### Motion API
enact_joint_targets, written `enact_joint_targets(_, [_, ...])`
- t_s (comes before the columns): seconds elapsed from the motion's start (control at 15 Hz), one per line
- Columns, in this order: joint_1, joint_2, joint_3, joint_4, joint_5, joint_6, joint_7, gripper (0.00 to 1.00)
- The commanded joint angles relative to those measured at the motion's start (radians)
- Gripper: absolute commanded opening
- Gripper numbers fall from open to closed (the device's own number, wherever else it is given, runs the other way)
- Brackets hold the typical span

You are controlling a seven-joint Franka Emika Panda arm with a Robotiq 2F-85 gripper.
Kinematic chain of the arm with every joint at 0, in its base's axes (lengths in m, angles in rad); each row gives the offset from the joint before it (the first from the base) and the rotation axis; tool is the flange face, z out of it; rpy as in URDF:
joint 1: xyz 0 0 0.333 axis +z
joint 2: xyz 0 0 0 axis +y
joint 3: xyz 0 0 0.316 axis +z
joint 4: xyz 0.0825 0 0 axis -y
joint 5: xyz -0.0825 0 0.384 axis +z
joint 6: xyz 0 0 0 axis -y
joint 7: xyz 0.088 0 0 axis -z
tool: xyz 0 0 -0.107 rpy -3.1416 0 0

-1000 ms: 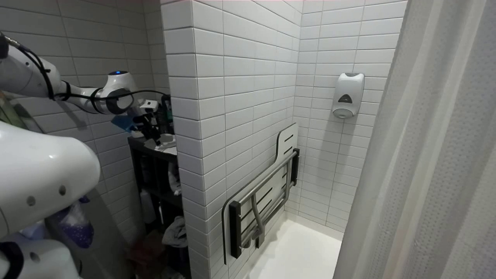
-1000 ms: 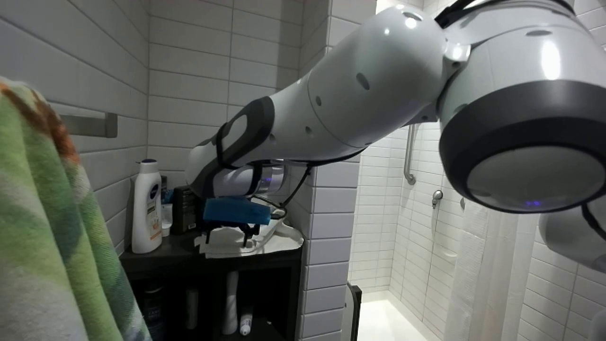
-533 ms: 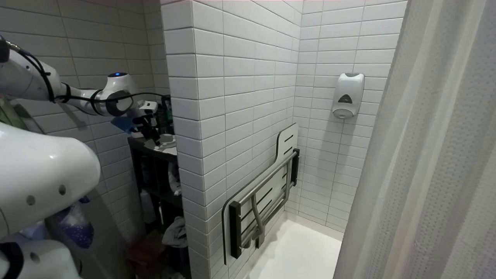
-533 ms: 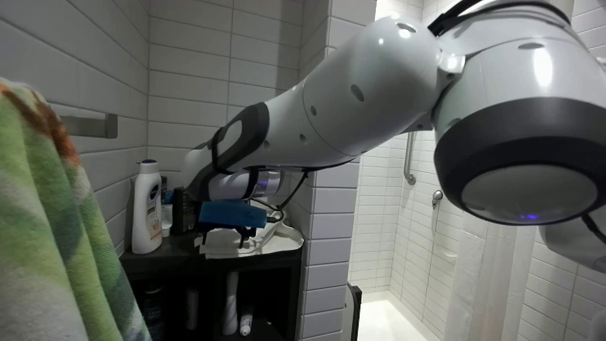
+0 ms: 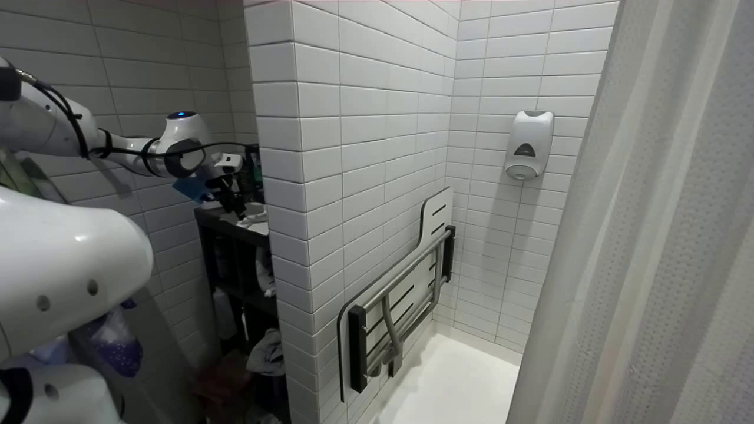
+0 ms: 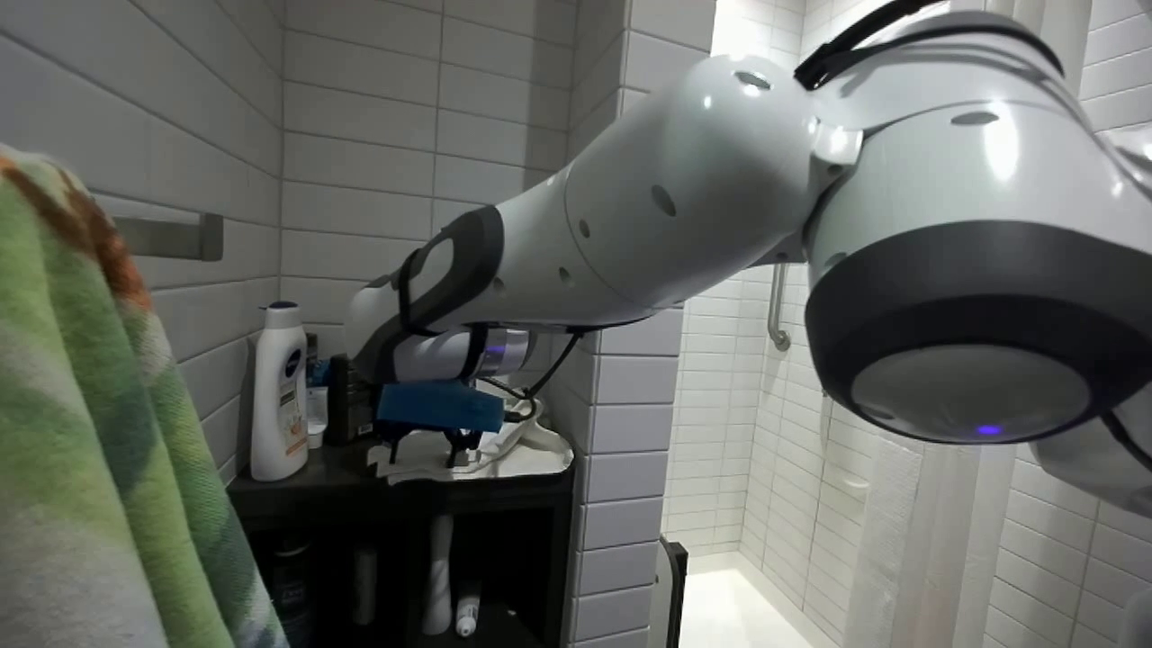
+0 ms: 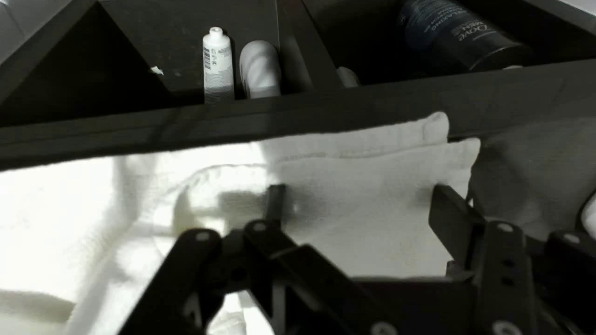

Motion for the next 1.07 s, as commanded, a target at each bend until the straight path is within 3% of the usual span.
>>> enact_joint_targets(0.0, [-0.029, -0.03, -0.005, 0.037, 0.031, -0.015, -0.005, 0.54])
enact_joint_targets(0.47, [-0.044, -0.011, 0.011, 0.053, 0.041, -0.039, -0.026, 0.01])
enact_joint_targets(1.0, [-0.02, -0.012, 0.017, 0.083, 0.066, -0.062, -0.03, 0.02])
